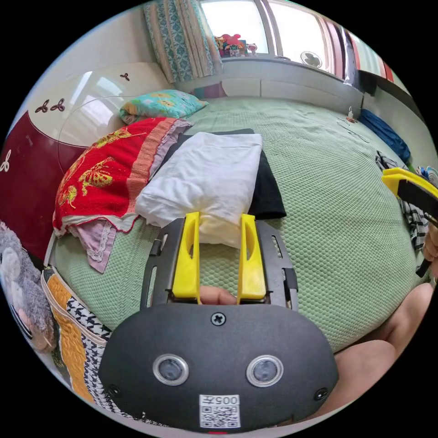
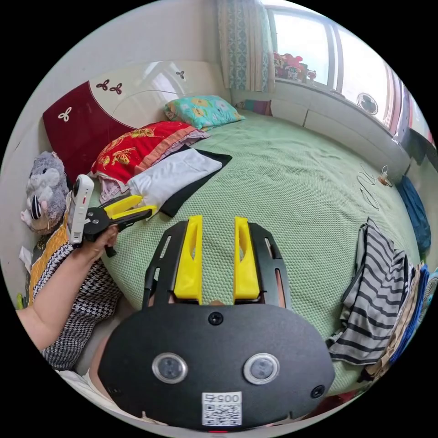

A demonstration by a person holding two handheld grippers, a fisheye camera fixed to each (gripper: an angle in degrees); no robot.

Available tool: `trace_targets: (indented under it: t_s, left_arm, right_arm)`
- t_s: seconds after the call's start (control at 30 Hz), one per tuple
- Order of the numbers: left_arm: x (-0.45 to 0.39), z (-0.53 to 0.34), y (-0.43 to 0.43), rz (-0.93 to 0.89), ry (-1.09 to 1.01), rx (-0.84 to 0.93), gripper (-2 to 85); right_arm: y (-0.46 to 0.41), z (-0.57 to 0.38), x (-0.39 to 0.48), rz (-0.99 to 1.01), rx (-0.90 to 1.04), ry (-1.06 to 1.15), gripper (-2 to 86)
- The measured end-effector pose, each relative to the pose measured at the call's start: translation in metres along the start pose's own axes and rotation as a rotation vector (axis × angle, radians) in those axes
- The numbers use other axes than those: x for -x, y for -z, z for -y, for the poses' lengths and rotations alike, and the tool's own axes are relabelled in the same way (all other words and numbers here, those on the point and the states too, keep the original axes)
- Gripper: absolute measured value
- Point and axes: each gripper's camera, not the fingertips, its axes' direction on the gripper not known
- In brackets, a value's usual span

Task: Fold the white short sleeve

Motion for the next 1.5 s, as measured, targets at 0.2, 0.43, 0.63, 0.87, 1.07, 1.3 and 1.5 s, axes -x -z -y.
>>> trace_targets:
  t_s: [0.2,0.43,0.63,0.87,1.07,1.3,1.5]
  left_arm:
    - [0.016,-0.003,0.034,-0.024,-0.016,-0.028,4.3]
    - [0.025,-0.025,0.064,-0.132,0.034,-0.033,1.5]
    - [0.034,-0.041,0.080,-0.106,0.045,-0.070,1.6]
    - [0.047,-0.040,0.071,-0.132,0.050,-0.072,1.9]
    - [0.048,-0.031,0.049,-0.127,0.079,-0.068,7.6]
    - [0.036,0.001,-0.010,-0.010,0.117,0.040,11.6]
    - [0.028,0.012,0.003,-0.015,0.087,0.019,6.0]
  right_arm:
    - [-0.018,0.014,-0.001,0.014,0.023,0.030,9.3]
    - [-0.043,0.049,-0.017,0.250,0.055,-0.015,11.8]
    - [-0.102,0.112,-0.041,0.450,0.174,-0.152,13.5]
    - [-0.160,0.175,-0.066,0.525,0.225,-0.301,13.4]
    - [-0.201,0.235,-0.067,0.428,0.236,-0.309,14.4]
    - [-0.234,0.275,-0.027,0.226,0.282,-0.188,9.3]
    - [-0.211,0.287,0.009,0.192,0.224,-0.060,-0.5]
